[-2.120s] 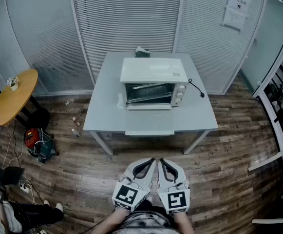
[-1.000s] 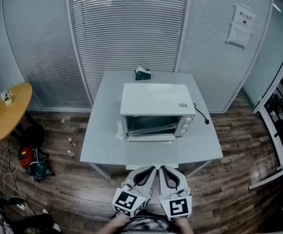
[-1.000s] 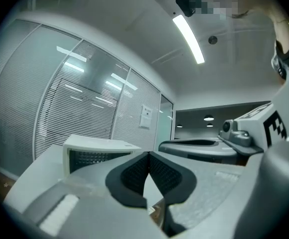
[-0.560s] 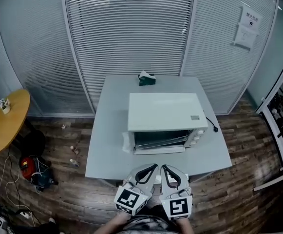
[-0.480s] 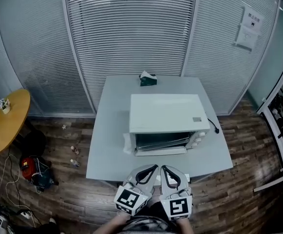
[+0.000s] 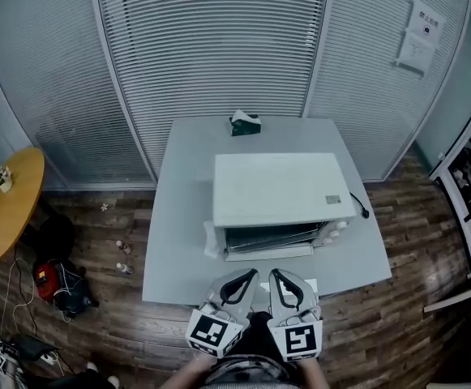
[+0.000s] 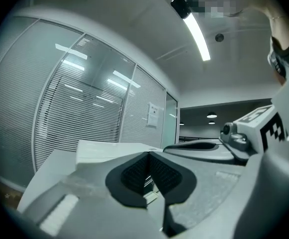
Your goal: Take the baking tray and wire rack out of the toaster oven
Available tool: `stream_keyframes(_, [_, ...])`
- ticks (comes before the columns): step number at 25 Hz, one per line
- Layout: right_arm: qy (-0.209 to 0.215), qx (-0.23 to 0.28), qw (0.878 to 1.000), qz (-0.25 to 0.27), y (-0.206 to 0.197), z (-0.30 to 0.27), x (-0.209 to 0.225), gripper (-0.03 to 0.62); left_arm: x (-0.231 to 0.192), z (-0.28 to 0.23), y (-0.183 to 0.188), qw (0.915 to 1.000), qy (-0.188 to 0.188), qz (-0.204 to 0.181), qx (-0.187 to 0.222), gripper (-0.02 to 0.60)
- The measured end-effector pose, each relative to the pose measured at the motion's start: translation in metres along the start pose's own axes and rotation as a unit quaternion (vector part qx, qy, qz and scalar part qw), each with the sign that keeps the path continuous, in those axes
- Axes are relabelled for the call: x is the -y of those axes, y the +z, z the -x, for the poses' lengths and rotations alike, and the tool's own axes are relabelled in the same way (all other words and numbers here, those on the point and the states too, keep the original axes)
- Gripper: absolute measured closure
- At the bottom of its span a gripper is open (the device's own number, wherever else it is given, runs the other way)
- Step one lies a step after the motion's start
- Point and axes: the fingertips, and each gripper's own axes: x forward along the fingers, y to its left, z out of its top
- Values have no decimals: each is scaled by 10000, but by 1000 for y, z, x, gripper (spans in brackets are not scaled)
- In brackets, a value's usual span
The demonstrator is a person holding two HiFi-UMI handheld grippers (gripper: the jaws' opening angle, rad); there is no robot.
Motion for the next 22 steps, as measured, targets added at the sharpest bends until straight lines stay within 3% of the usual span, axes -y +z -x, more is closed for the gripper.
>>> stream_keyframes(8, [100, 72, 9998, 167, 0, -30, 39, 591, -9, -50, 1, 9999, 89, 62, -53, 578])
stream_keyframes(16, [522, 152, 9984, 168, 13, -69, 74, 591, -31, -97, 11, 9990, 425, 58, -162, 578])
stream_keyframes(22, [756, 97, 9971, 78, 1, -81, 90, 591, -40, -114, -1, 9970, 683, 272, -247, 578])
